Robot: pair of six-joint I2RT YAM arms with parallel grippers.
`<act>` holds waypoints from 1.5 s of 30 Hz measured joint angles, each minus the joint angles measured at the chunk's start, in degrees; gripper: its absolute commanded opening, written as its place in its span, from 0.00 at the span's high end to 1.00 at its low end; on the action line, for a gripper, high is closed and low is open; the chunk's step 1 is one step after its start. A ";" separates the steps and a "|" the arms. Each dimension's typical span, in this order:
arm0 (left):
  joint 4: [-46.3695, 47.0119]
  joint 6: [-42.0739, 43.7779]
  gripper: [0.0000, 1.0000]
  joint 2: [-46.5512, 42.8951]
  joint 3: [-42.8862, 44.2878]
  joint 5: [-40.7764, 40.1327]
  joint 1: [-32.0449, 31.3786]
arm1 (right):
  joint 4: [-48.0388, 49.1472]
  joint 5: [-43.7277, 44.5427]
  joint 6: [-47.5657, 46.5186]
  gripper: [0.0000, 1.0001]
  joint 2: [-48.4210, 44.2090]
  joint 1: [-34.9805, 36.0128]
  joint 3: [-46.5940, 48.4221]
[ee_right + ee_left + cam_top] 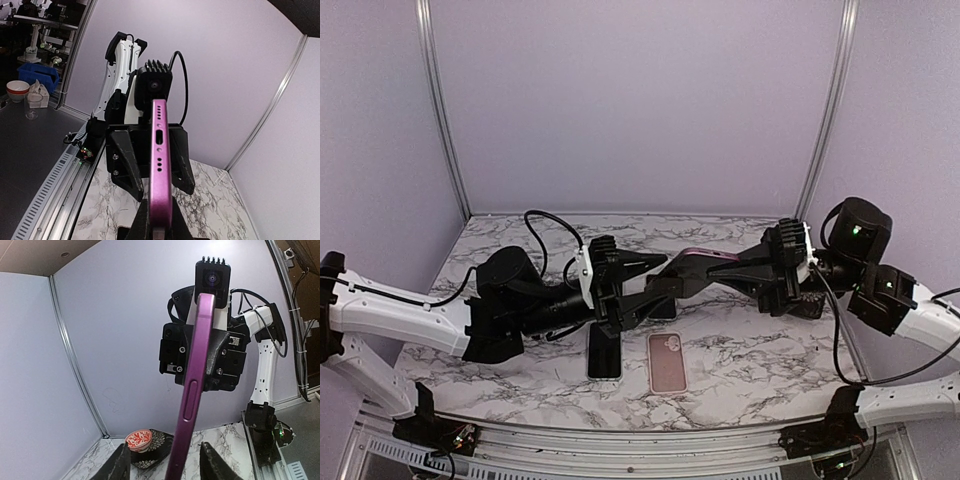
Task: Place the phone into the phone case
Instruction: Pass from the right arm to the left, then pass from the left arm to the right
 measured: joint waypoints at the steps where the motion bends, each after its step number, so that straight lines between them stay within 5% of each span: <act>1: -0.20 0.09 0.61 0.24 0.39 0.26 0.02 | -0.50 -0.59 -0.48 1.00 -0.11 0.00 0.00; 8: -1.05 -1.07 0.70 2.84 1.88 4.87 0.02 | -0.39 -4.81 -1.16 1.00 -2.14 -0.09 0.00; 12: -1.49 -2.01 0.90 3.15 2.12 7.21 0.00 | 1.75 -6.49 -0.31 1.00 -2.43 -0.31 -0.02; 15: -1.70 -2.56 0.89 3.15 2.21 8.09 0.02 | 2.54 -7.21 0.68 1.00 -1.86 -0.52 -0.02; 17: -1.95 -2.56 0.74 3.15 2.21 8.50 0.02 | 2.80 -7.52 1.27 1.00 -1.55 -0.85 -0.02; 21: -1.70 -3.41 0.73 3.15 2.21 8.81 0.07 | 3.82 -8.44 1.53 1.00 -0.44 -1.55 -0.02; 26: -1.07 -4.07 0.98 3.54 2.38 9.51 0.00 | 4.61 -9.99 2.49 1.00 0.74 -2.36 -0.02; 30: -0.79 -3.15 1.00 3.74 2.47 9.79 0.15 | 4.59 -10.51 4.52 1.00 0.83 -3.02 -0.02; 31: -0.81 -3.17 1.00 3.74 2.47 9.66 0.11 | 4.55 -10.73 4.70 0.92 0.85 -3.15 -0.02; 34: -0.83 -3.61 1.00 3.72 2.16 7.80 0.09 | 3.10 -10.62 4.28 0.27 0.81 -3.89 0.20; 36: -1.33 -4.00 1.00 3.19 0.74 4.15 -0.26 | 0.28 -9.03 3.19 0.06 0.63 -4.96 0.98; 39: -7.63 -2.45 1.00 1.11 -0.68 -2.19 -0.26 | -6.84 -2.84 1.27 0.01 -0.11 -5.49 3.85; 45: -35.85 3.96 1.00 -0.83 4.74 -19.50 -0.24 | -24.09 10.40 -3.32 0.03 2.86 -5.60 16.26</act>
